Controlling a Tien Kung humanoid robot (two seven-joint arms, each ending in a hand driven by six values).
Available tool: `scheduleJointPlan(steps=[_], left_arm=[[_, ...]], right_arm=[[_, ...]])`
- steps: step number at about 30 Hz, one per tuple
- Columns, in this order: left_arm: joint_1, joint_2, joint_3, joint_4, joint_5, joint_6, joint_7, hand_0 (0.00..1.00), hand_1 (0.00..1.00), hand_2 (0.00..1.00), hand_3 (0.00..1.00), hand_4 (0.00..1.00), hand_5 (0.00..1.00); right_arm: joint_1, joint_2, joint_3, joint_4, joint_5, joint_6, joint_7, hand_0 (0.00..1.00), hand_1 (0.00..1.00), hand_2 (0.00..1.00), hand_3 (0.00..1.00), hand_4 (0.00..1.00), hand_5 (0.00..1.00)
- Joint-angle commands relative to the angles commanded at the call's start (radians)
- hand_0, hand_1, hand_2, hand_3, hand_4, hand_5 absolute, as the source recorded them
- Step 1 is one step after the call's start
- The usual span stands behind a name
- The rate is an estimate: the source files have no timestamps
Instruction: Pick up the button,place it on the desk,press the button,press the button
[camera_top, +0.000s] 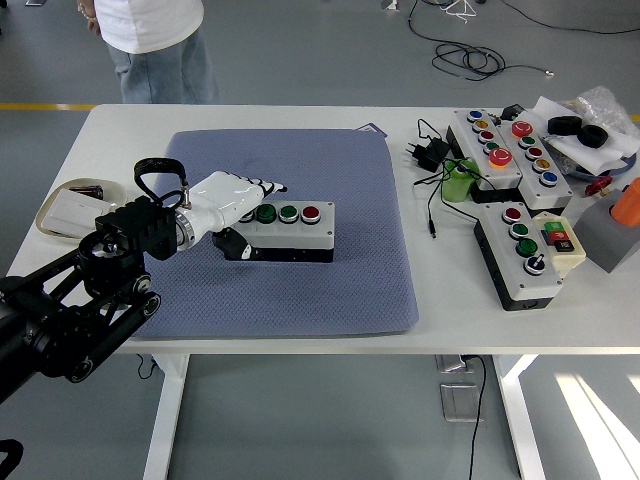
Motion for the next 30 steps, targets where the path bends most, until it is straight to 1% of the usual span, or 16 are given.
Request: scheduleJointPlan(steps=[1,3,4,5,8,10,11,16,17,18,22,23,26,28,29,30], left_arm=[[0.002,0.003,-0.003,-0.019,0.000,0.011,0.011,0.507,0.640,0.738,0.970,0.875,0.193],[0.005,0.008,-0.008,-0.069,0.000,0.052,0.029,0.507,0.640,0.738,0.970,0.875,0.193],[0.005,0.009,-0.008,-0.083,0.000,0.060,0.037,0.507,0.640,0.738,0.970,0.875,0.193],[0.005,0.011,-0.007,-0.101,0.000,0.069,0.050,0.181,0.347,0.365,0.960,0.826,0.160],[0.006,0.014,-0.007,-0.130,0.000,0.060,0.068,0.181,0.347,0.365,0.960,0.826,0.160],[0.009,0.016,-0.007,-0.148,0.000,0.043,0.079,0.181,0.347,0.365,0.960,0.826,0.160],[0.010,0.017,-0.008,-0.155,0.000,0.029,0.080,0.027,0.119,0.136,0.967,0.788,0.179],[0.011,0.018,-0.004,-0.174,0.000,-0.030,0.080,0.027,0.119,0.136,0.967,0.788,0.179],[0.011,0.018,-0.001,-0.178,0.000,-0.053,0.077,0.002,0.067,0.091,0.906,0.787,0.177],[0.011,0.019,-0.001,-0.179,0.000,-0.060,0.077,0.002,0.067,0.091,0.906,0.787,0.177],[0.010,0.021,0.002,-0.183,0.000,-0.119,0.078,0.002,0.067,0.091,0.906,0.787,0.177],[0.010,0.022,0.002,-0.183,0.000,-0.129,0.080,0.002,0.025,0.058,0.883,0.821,0.199],[0.010,0.023,-0.001,-0.183,0.000,-0.150,0.083,0.002,0.025,0.058,0.883,0.821,0.199],[0.011,0.025,-0.005,-0.183,0.000,-0.178,0.083,0.002,0.025,0.058,0.883,0.821,0.199],[0.011,0.025,-0.005,-0.183,0.000,-0.185,0.083,0.002,0.002,0.041,0.847,0.832,0.215],[0.011,0.026,-0.004,-0.182,0.000,-0.192,0.083,0.002,0.002,0.041,0.847,0.832,0.215]], right_arm=[[0.000,0.000,0.000,0.000,0.000,0.000,0.000,0.787,0.797,0.817,0.751,0.412,0.479],[0.000,0.000,0.000,0.000,0.001,0.000,0.000,0.787,0.797,0.817,0.751,0.412,0.479],[0.000,0.000,0.001,0.000,0.001,0.000,0.000,0.787,0.797,0.817,0.751,0.412,0.479],[0.000,0.000,0.001,0.000,0.000,0.000,0.000,0.787,0.797,0.817,0.751,0.412,0.479],[0.001,0.001,0.003,0.000,-0.004,0.000,-0.001,0.787,0.797,0.817,0.751,0.412,0.479],[0.000,0.000,0.003,0.000,-0.002,0.000,-0.001,0.787,0.797,0.817,0.751,0.412,0.479],[0.000,0.000,0.004,0.000,-0.002,0.000,-0.001,0.787,0.797,0.817,0.751,0.412,0.479],[0.000,0.000,0.006,0.000,-0.004,0.000,-0.001,0.787,0.797,0.817,0.751,0.412,0.479],[0.000,0.000,0.006,0.000,-0.005,0.000,-0.002,0.787,0.797,0.817,0.751,0.412,0.479],[0.000,0.000,0.006,0.000,-0.005,0.000,-0.002,0.787,0.797,0.817,0.751,0.412,0.479],[0.000,-0.001,0.006,0.000,-0.006,0.000,-0.001,0.787,0.797,0.817,0.751,0.412,0.479],[0.000,-0.001,0.006,0.000,-0.006,0.000,-0.001,0.787,0.797,0.817,0.751,0.412,0.479],[0.000,0.000,0.005,0.000,-0.003,0.000,-0.001,0.787,0.797,0.817,0.751,0.412,0.479],[0.000,0.000,0.004,0.000,-0.002,0.000,-0.001,0.787,0.797,0.817,0.751,0.412,0.479],[0.000,0.000,0.004,0.000,-0.002,0.000,-0.001,0.787,0.797,0.817,0.751,0.412,0.479],[0.000,0.000,0.005,0.000,-0.003,0.000,-0.001,0.787,0.797,0.817,0.751,0.412,0.479]])
